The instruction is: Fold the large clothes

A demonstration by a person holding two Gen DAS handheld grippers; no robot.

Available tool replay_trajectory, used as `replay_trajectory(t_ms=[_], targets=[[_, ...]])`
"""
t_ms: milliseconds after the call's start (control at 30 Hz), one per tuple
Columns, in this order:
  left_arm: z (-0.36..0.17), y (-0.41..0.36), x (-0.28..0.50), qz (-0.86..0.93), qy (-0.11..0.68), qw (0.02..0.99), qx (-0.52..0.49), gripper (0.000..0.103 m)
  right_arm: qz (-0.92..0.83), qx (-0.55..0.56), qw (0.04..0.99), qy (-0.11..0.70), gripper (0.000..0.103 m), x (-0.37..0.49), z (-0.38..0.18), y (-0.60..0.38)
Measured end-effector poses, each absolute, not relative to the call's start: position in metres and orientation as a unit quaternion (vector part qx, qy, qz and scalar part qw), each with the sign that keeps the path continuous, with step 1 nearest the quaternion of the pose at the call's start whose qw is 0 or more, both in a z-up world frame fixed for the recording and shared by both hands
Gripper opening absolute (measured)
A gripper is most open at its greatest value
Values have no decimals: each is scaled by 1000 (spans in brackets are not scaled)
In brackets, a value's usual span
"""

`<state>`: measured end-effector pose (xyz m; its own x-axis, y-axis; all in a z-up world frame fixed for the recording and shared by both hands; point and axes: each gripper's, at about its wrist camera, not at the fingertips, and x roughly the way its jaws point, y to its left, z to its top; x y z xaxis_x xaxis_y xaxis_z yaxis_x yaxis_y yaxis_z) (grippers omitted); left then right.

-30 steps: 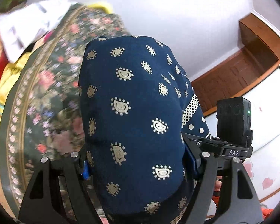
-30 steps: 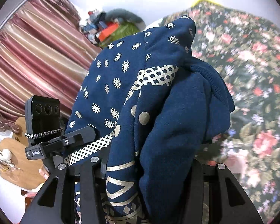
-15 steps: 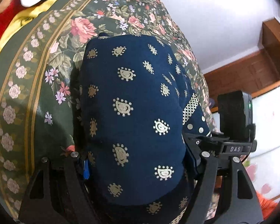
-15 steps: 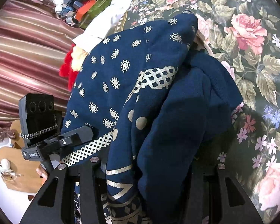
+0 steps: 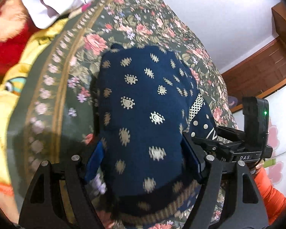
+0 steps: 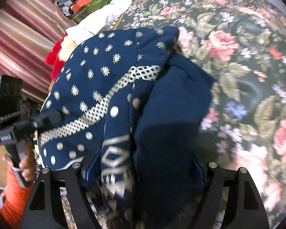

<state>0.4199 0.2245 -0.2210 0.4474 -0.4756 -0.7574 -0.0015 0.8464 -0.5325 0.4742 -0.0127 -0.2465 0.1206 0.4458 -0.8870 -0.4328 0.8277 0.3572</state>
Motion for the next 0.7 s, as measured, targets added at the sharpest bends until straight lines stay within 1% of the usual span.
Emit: replay_trajectory(t_ms=[133,267,333,367,400,467,533,600,633,667,700], targets=[[-189,224,398,-105,477,854,-178,75,283,-25,768,574,77,463,-225,-27],[-163,209,381,-66,452,884,-100,75,276,-83,820,494,77,445,-184,-29],[-160,195,372,-56,440,894,-55,76,279,-108,841,450,83,434,-167,-22],[-160,186,368,-54,439,896,-35,76,282,-113,845,440,92,432,-163,-17],[-163,176,365,-54,439,897,-14,76,285,-117,847,433,98,430,-164,-9],[-172,159,360,-62,440,896,17,76,292,-132,840,437,98,428,-173,1],[-187,146,358,-59,455,887,49,76,297,-171,820,458,98,428,-196,14],[-202,144,357,-53,472,878,62,82,285,-206,799,487,98,429,-222,16],[-210,146,357,-46,483,872,64,89,285,-214,786,505,98,429,-236,14],[-219,150,356,-39,494,866,65,92,287,-215,774,522,98,429,-246,10],[-227,154,353,-35,503,861,68,93,292,-207,760,542,98,428,-256,3]])
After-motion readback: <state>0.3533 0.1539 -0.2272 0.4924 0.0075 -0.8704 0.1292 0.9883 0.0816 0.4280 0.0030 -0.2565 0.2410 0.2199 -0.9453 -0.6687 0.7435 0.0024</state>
